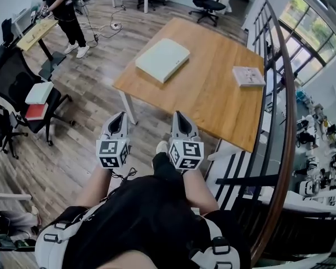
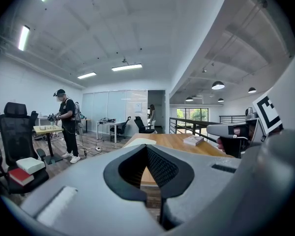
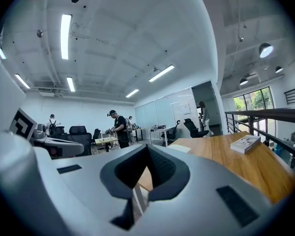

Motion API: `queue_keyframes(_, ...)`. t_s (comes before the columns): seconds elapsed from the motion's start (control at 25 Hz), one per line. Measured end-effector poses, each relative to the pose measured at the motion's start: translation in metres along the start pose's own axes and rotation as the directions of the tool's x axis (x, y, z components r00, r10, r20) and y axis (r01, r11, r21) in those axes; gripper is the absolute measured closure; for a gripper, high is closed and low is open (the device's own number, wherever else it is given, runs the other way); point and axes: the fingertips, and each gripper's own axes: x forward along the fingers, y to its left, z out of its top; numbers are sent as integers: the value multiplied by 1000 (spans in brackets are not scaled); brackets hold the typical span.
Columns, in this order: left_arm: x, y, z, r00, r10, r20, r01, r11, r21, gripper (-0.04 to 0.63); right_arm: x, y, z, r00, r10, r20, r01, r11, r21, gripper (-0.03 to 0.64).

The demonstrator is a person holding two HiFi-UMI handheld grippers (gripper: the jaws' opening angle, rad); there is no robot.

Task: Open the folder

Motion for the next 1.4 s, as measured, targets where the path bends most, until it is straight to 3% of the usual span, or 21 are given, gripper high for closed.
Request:
queue_keyframes(0.36, 35, 17, 4, 1000, 23, 4, -24, 999, 30, 595, 46, -12, -5, 1000, 23, 0, -23, 1000, 12, 612)
queue_keyframes(0.72, 117, 24, 11, 1000, 16, -17, -15, 996, 87, 595, 114, -61, -12, 1000, 3, -7, -3, 998, 59, 612)
queue_keyframes(1.08, 224, 38, 22, 995, 3, -97, 8, 993, 114, 595, 207, -115, -12, 999, -20, -47, 24, 995, 98, 612)
queue_keyframes(1.4, 309, 31, 31, 983, -6, -181, 42, 980, 195, 595, 260, -182, -12, 993, -42, -107, 57, 988, 143, 612)
